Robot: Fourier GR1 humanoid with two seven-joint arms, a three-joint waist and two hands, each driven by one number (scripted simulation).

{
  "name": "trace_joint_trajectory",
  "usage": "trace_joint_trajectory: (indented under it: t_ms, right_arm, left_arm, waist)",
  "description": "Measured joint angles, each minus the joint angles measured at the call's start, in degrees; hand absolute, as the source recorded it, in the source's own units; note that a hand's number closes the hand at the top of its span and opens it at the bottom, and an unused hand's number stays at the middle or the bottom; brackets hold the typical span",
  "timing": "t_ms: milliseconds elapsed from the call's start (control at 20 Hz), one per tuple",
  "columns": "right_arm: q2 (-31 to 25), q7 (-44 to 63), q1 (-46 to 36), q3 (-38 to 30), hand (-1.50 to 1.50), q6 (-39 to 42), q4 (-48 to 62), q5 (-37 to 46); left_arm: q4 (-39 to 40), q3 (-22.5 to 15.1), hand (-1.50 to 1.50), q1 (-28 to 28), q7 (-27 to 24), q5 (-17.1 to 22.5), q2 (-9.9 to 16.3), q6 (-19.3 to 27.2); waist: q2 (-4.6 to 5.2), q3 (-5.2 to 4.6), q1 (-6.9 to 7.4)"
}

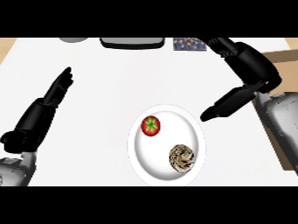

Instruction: Pick the tomato from the plate and place it in the cardboard box

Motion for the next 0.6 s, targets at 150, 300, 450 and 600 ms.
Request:
trace_joint_trajectory:
  t_ms: [150, 300, 450, 600]
  right_arm:
    - [-1.37, -9.51, -1.33, 1.82, -1.50, 1.61, 3.42, 6.15]
    - [-2.68, -17.87, -3.01, 4.15, -1.50, 2.21, 6.22, 12.50]
    - [-2.69, -22.64, -4.99, 6.75, -1.50, 1.59, 8.95, 18.62]
    - [-3.60, -21.49, -7.24, 10.63, -1.50, 2.13, 8.04, 24.57]
  left_arm:
    - [1.70, -0.01, 0.00, -1.67, -2.04, 0.28, 0.79, -2.70]
    - [3.67, 0.13, 0.00, -2.97, -3.48, 0.21, 1.03, -4.28]
    - [5.26, 0.55, 0.00, -3.75, -4.53, 0.25, 1.06, -5.68]
    - [6.58, 0.57, 0.00, -3.51, -5.70, -0.21, 0.74, -6.09]
  waist:
    - [0.18, 0.00, 0.43]
    - [0.17, 0.00, 0.57]
    - [-0.06, -0.04, 0.47]
    - [-0.37, -0.09, 0.08]
